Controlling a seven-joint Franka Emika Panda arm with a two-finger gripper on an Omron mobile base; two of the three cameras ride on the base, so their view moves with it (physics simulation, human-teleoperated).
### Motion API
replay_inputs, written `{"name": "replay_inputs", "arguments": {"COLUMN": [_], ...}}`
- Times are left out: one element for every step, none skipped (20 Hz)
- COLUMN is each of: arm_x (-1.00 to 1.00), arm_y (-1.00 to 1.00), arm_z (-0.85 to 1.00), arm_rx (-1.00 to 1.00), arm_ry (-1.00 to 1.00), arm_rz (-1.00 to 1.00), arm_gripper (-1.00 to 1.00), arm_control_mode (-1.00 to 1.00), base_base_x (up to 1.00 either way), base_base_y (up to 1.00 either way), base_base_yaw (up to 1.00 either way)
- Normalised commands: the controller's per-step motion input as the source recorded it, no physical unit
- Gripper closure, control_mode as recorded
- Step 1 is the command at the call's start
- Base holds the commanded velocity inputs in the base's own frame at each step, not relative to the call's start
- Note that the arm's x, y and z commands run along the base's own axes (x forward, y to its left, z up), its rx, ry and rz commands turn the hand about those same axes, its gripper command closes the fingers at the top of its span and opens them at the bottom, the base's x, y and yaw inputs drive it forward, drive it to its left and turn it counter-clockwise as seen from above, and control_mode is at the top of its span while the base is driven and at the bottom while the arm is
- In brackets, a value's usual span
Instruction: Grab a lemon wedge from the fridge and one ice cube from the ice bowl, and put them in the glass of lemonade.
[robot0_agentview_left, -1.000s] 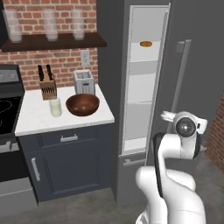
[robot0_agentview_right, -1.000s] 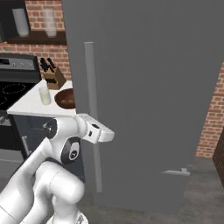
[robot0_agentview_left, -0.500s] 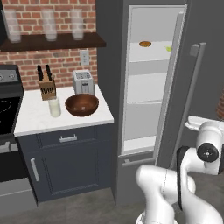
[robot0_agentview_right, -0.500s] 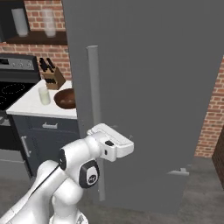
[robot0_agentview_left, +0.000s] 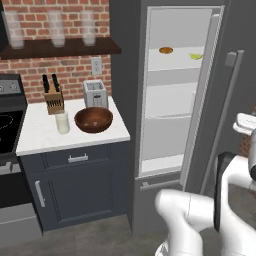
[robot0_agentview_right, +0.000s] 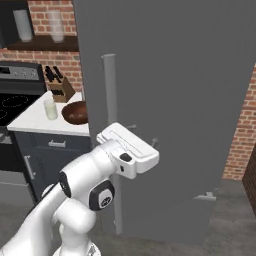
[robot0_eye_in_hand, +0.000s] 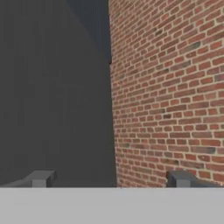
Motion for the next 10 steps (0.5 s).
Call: {"name": "replay_inputs", "arguments": {"arm_x": [-0.37,-0.38,-0.4,-0.43,-0.49,-0.57,-0.76,-0.89,-0.98,-1.0], "arm_y": [0.0,0.0,0.0,0.0,0.0,0.0,0.0,0.0,0.01,0.01], "arm_z": [1.0,1.0,1.0,1.0,1.0,1.0,1.0,1.0,1.0,1.0], "arm_rx": [0.0,0.0,0.0,0.0,0.0,0.0,0.0,0.0,-0.01,-0.04], "arm_ry": [-0.03,0.0,0.0,0.0,0.0,0.0,0.04,0.08,0.12,0.17], "arm_rz": [0.0,0.0,0.0,0.0,0.0,0.0,0.0,0.0,0.0,0.0], "arm_gripper": [-1.0,-1.0,-1.0,-1.0,-1.0,-1.0,-1.0,-1.0,-1.0,-1.0], "arm_control_mode": [-1.0,-1.0,-1.0,-1.0,-1.0,-1.0,-1.0,-1.0,-1.0,-1.0], "base_base_x": [0.0,0.0,0.0,0.0,0.0,0.0,0.0,0.0,0.0,0.0], "base_base_y": [0.0,0.0,0.0,0.0,0.0,0.0,0.0,0.0,0.0,0.0], "base_base_yaw": [0.0,0.0,0.0,0.0,0.0,0.0,0.0,0.0,0.0,0.0]}}
